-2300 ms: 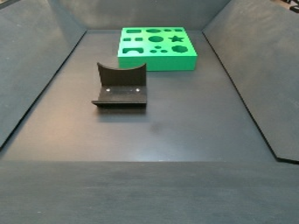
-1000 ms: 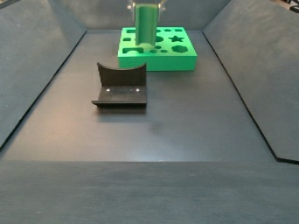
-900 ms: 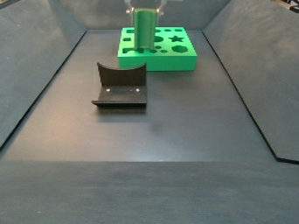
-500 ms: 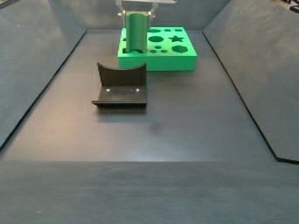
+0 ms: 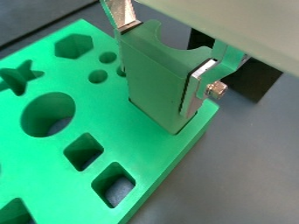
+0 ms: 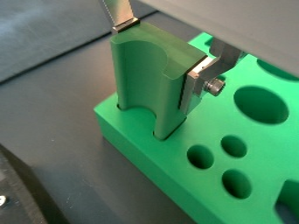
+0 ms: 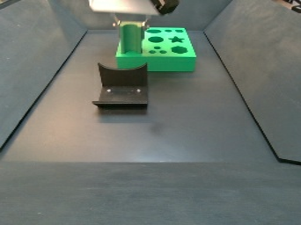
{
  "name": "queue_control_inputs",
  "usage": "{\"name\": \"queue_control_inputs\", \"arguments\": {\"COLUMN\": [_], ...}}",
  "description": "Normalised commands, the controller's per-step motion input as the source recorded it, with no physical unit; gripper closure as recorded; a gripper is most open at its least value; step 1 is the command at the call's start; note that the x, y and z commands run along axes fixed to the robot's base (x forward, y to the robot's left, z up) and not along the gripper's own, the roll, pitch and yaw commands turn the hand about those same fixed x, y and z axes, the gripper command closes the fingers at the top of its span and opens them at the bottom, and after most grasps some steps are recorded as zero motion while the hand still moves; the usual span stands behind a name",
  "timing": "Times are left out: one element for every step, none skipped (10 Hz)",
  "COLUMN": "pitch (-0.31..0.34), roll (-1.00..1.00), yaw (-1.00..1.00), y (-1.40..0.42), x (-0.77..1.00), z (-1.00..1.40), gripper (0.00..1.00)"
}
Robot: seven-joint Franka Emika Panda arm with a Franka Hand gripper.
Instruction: Insert the arch object.
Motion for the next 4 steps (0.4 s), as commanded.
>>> {"name": "queue_control_inputs", "arguments": {"pitch": [-0.014,-0.039,-0.003,0.000], "roll": [0.00,0.00,-0.04,0.00], "yaw": [-0.10,-0.03,0.00,0.00], "y": [0.00,0.00,0.00,0.00], "x": [0.00,0.00,0.00,0.00], "z": [-0.58,-0.37,-0.05,0.00], "gripper": [1.00,1.00,1.00,1.00]}}
